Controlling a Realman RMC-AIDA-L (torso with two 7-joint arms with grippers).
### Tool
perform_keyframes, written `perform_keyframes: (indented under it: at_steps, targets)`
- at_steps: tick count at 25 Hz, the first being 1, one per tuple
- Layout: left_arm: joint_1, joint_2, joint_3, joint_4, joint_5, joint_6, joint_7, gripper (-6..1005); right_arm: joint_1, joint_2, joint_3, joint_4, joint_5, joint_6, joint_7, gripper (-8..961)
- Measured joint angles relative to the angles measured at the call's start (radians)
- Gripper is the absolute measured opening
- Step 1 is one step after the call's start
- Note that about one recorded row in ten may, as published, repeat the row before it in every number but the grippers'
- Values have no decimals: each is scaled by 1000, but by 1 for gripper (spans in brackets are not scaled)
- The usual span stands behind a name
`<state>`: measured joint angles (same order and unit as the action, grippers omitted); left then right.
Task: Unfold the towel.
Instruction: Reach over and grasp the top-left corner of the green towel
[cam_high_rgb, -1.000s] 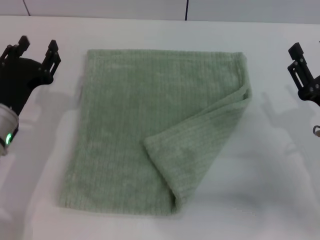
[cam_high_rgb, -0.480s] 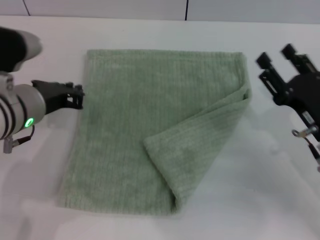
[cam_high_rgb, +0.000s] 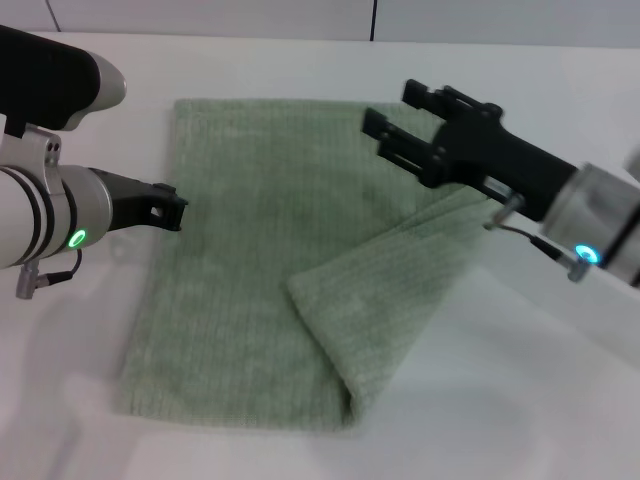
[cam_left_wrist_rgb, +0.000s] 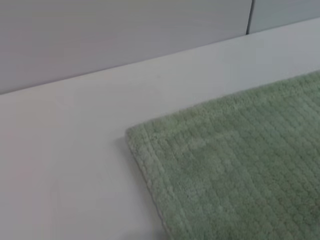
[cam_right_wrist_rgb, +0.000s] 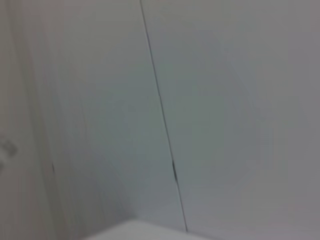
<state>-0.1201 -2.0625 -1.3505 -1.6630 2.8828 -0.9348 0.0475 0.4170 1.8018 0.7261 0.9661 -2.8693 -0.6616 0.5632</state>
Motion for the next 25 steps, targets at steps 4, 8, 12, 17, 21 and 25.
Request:
perform_keyframes:
  at_steps: [4,8,12,17,21,25]
  targets:
    - [-10,0,-12,-4,2,-22,5,-2,-28,-62,38,281,-47,322,4,658]
    - [-41,0,-38,10,4,-64,7,-2,-25,-116,95,636,-38,881,-24,658]
    - [-70,1,-43,16,4,-103,10,-2,-32,-18,271,848,99,1369,-268,658]
    - [-110,-2,-47,29,-1,-163,18,-2,-42,261,633,891,312,1849,-810,657]
    - [-130,-3,-34,62,-20,-160,24,-2,24,274,666,846,324,1972,-935,655]
    - [-159,-4,-22,109,-38,-148,30,-2,28,281,589,760,313,1930,-909,655]
